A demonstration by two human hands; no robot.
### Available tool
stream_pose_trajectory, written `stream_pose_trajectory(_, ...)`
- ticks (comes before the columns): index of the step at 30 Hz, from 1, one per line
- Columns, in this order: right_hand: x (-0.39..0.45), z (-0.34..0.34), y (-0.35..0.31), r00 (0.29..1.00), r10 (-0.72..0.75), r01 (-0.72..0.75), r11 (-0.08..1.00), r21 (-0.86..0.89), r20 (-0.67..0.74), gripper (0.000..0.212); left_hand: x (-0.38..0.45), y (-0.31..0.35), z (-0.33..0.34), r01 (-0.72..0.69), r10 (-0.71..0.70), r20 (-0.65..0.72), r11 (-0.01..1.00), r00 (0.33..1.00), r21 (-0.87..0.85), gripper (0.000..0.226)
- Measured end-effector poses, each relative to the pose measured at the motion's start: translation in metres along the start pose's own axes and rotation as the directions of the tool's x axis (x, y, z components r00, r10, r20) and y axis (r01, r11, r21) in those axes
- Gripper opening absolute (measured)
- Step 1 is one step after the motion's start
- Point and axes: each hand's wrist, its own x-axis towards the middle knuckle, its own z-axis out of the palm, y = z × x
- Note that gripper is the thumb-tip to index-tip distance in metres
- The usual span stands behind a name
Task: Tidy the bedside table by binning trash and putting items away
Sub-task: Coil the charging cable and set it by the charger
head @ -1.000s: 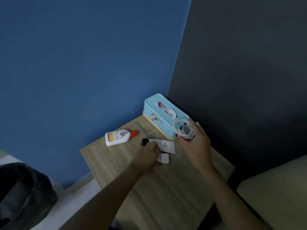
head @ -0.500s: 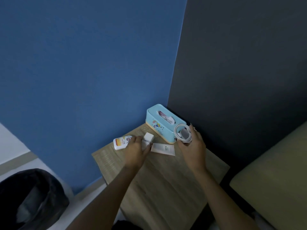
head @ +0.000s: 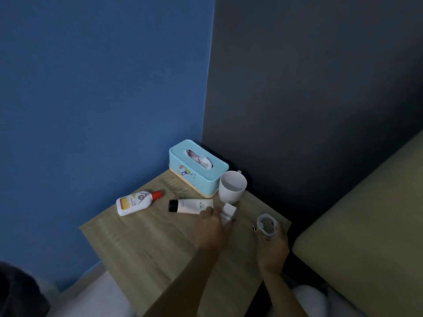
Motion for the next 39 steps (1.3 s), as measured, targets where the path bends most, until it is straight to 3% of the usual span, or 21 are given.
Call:
stream_pose_trajectory(7,0.023,0.021,0.014,0.998,0.045,-0.046,0.998,-0.036,-0.038,0.060,0.024,0.011,0.048,-0.106,0.113,0.068,0.990,0.991,-0.088,0.056)
stream_pose_trajectory(12,0.021,0.040,0.017,0.998,-0.002,-0.008,0.987,-0.161,-0.060,0.067,0.033,0.013,0.065,-0.134,0.136,0.017,0.985,0.991,-0.113,0.054)
stream_pose_trajectory(17,0.013,0.044,0.019,0.993,-0.001,-0.024,0.978,-0.209,-0.121,0.058,0.034,0.004,0.077,-0.129,0.124,-0.038,0.980,0.992,-0.151,0.051)
stream_pose_trajectory(23,0.006,0.041,0.015,0.979,-0.002,-0.070,0.936,-0.346,-0.203,0.067,0.036,0.000,0.083,-0.145,0.136,-0.063,0.974,0.989,-0.173,0.055)
stream_pose_trajectory(29,0.004,0.040,0.015,0.990,0.014,-0.064,0.935,-0.348,-0.143,0.072,0.041,-0.009,0.080,-0.238,0.232,-0.057,0.952,0.971,-0.193,0.056)
stream_pose_trajectory(39,0.006,0.042,0.022,0.991,-0.008,-0.043,0.926,-0.374,-0.134,0.073,0.042,-0.014,0.086,-0.270,0.258,-0.088,0.944,0.962,-0.190,0.055)
